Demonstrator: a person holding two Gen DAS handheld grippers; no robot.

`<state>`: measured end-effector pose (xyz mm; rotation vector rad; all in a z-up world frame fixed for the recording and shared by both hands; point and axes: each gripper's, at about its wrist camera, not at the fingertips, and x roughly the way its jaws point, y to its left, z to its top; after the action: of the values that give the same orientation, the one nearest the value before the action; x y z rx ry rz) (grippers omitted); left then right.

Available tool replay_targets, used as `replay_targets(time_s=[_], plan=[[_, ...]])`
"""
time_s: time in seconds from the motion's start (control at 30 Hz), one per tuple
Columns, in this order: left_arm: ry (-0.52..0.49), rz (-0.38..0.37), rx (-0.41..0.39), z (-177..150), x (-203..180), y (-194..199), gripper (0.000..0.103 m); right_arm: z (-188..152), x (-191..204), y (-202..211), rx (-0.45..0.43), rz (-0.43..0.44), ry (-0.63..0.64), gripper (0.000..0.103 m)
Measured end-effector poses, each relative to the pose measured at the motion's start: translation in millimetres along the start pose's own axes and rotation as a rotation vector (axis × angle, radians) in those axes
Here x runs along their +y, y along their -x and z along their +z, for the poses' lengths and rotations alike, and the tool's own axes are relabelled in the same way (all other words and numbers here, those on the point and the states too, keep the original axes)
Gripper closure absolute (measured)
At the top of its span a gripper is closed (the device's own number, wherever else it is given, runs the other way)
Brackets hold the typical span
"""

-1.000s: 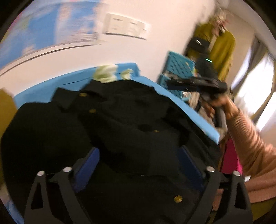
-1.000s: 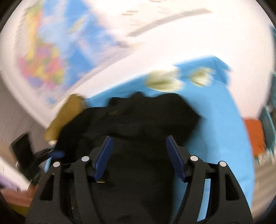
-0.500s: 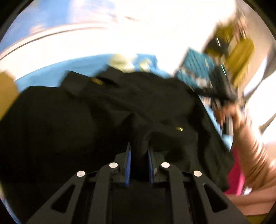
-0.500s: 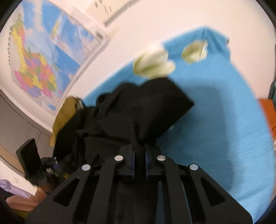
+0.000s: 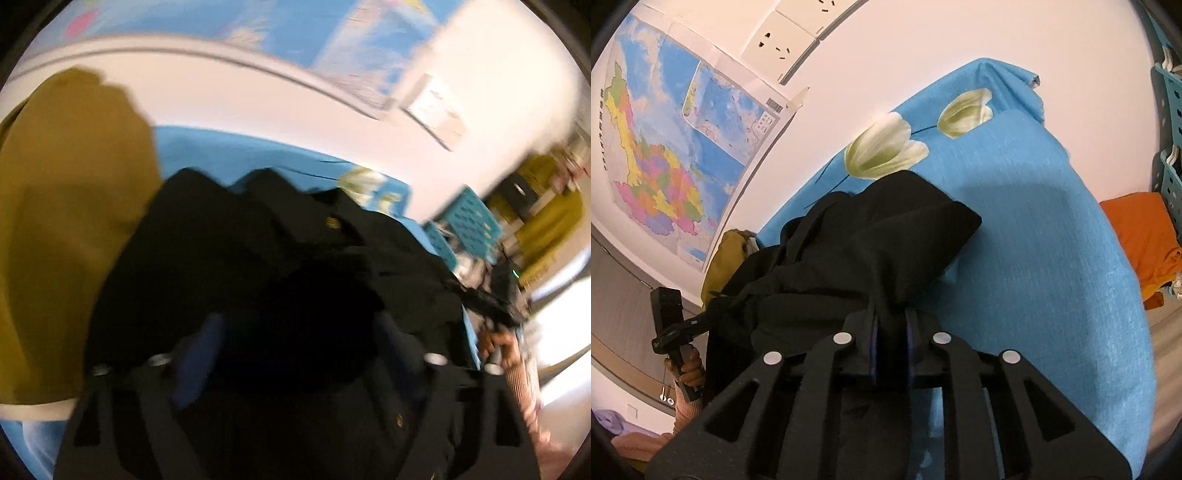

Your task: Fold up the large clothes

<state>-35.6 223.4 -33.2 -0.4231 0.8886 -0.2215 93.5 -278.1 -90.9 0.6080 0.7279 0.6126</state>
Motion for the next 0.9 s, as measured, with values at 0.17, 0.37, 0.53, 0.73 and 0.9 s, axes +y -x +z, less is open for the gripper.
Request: replay_targets(time_s=[0.17, 0.37, 0.53, 0.73, 0.9], plan=[[-0.106, -0.036, 0.008, 1.8, -20.6, -3.8, 0.013, -0.7, 1.0, -7.3, 0.008, 0.034, -0.011, 0.059], [-0.080, -0.065, -0.060, 7.3, -16.6, 18.5, 0.013, -1.2, 2.9, -20.6, 0.027, 0.026, 0.002, 0.070], [-0.141, -0.062, -0.077, 0.8, -24.5, 32.3, 0.008, -1.4, 4.1, -23.5, 0.038, 0.025, 0.017, 0.072], [-0.192, 0.155, 0.144, 1.1, -32.2, -34.1, 0.022, -1.7, 4.7, -26.2, 0.034, 0.026, 0.016, 0.081], [-0.188, 0.200, 0.197, 14.2, -28.6, -74.6, 0.090, 4.6, 16.8, -12.5, -0.026, 0.034, 0.062, 0.096]])
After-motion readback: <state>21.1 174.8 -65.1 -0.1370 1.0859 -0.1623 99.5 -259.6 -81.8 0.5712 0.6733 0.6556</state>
